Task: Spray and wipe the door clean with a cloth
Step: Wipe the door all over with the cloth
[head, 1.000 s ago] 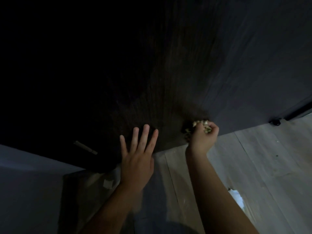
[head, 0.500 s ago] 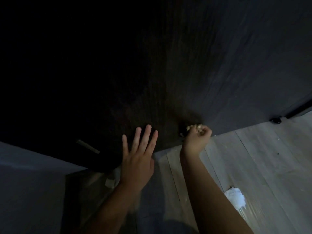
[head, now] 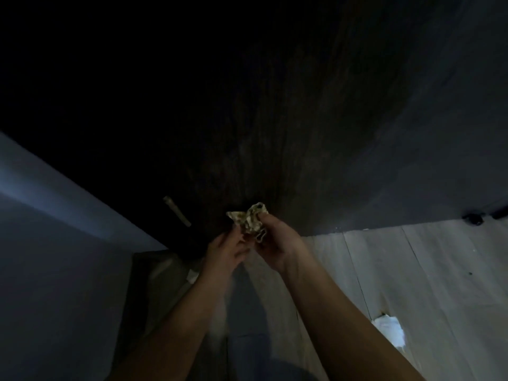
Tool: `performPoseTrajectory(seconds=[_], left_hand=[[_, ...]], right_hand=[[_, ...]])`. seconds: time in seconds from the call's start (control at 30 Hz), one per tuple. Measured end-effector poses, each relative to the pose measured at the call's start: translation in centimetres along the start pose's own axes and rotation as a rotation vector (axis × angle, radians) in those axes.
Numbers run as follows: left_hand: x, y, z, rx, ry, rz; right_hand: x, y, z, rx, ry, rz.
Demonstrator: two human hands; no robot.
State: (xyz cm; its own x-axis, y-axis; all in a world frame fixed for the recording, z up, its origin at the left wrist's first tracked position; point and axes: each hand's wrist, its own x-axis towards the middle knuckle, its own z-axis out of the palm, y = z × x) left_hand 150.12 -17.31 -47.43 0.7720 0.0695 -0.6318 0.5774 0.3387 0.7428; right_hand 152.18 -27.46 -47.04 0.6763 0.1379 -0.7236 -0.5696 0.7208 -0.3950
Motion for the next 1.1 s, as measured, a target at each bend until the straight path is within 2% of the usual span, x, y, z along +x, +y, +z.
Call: performPoseTrajectory(seconds=[0.1,0.23,0.33,0.4,0.47,0.53,0.63,0.7,0.83,0.93,1.1], left_hand=[[-0.7,1.1,1.0,-0.099,0.002,0.006],[-1.6,2.9,2.4,-0.109,0.179,0.013],[-3.4,5.4,2.3,-0.295,0.152,0.074],[-5.2,7.2,2.2,-0.369,0.112,0.155],[-5.9,8.1,2.3,-0.401,0.165,0.261],[-5.1,7.6,2.3,-0.38,0.214,0.222],[-4.0,5.5,2.6,-0.094,0.375,0.039],[-3.5,4.6,2.5,-0.111,0.386,-0.052],[-3.2,5.0,2.3,-0.465,0.22,-0.062],[-3.8,6.0,2.8,-0.518,0.091,-0.009],[-4.4,7.2,3.5,-0.522,0.131,0.048]], right_hand=[[-2.0,0.3,0.0,-0.3,0.001,-0.138],[-4.6,-0.8,0.4,-0.552,-0.025,-0.28],[-6.3,-2.2,0.4,-0.481,0.022,-0.41],[-7.2,-3.0,-0.4,-0.363,0.061,-0.432],[-7.8,-3.3,-1.2,-0.26,0.046,-0.429],[-7.9,-2.9,-1.9,-0.26,0.053,-0.409],[-7.5,-2.0,-2.7,-0.288,0.093,-0.341],[-7.2,-1.8,-3.2,-0.264,0.107,-0.308],[-7.3,-1.9,-3.7,-0.241,0.097,-0.289],[-7.3,-1.9,-3.8,-0.219,0.088,-0.289],[-7.6,-1.7,-3.6,-0.16,0.074,-0.266]])
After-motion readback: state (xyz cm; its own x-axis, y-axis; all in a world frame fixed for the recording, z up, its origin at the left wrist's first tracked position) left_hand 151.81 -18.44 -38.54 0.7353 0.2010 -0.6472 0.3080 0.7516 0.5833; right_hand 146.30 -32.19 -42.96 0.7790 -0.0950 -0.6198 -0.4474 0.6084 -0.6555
